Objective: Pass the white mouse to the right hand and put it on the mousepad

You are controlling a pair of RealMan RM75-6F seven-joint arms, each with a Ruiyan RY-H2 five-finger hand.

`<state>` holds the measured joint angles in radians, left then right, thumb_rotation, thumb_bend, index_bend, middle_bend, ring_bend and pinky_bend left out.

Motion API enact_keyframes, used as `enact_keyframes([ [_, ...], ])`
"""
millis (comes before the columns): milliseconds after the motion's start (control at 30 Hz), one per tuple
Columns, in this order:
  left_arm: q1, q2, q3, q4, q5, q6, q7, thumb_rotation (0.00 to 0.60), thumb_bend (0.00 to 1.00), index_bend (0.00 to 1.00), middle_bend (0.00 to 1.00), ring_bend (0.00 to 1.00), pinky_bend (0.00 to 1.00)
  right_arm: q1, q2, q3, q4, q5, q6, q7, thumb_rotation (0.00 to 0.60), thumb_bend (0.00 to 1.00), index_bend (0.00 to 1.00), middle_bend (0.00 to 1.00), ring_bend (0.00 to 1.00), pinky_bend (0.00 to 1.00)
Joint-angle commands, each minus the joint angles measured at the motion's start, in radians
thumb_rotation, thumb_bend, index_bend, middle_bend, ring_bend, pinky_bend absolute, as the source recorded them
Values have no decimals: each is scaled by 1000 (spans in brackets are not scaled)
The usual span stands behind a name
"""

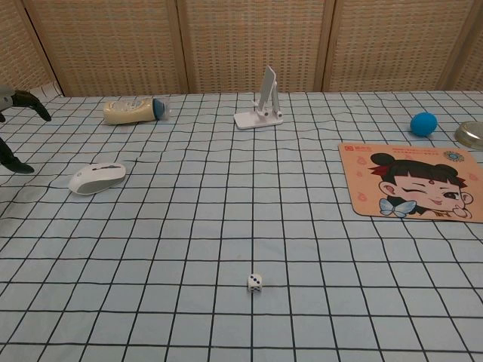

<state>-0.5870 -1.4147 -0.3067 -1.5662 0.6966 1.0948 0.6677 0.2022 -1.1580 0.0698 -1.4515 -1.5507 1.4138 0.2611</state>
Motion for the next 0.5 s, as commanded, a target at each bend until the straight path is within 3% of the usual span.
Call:
enact_keyframes([
  [33,-70,-55,-12,70,-91,-44,57,600,172,219,8,33,176,4,-1,1,6,6,-9,11,600,93,74,0,0,0],
  [333,-174,-156,-17,182,-289,-65,147,600,171,213,23,48,202,10,1,-1,14,5,-21,40,600,92,75,0,0,0],
  [500,-207,-194,-21,229,-342,-74,158,600,172,218,27,50,207,11,2,-5,12,-4,-19,47,600,93,75,0,0,0],
])
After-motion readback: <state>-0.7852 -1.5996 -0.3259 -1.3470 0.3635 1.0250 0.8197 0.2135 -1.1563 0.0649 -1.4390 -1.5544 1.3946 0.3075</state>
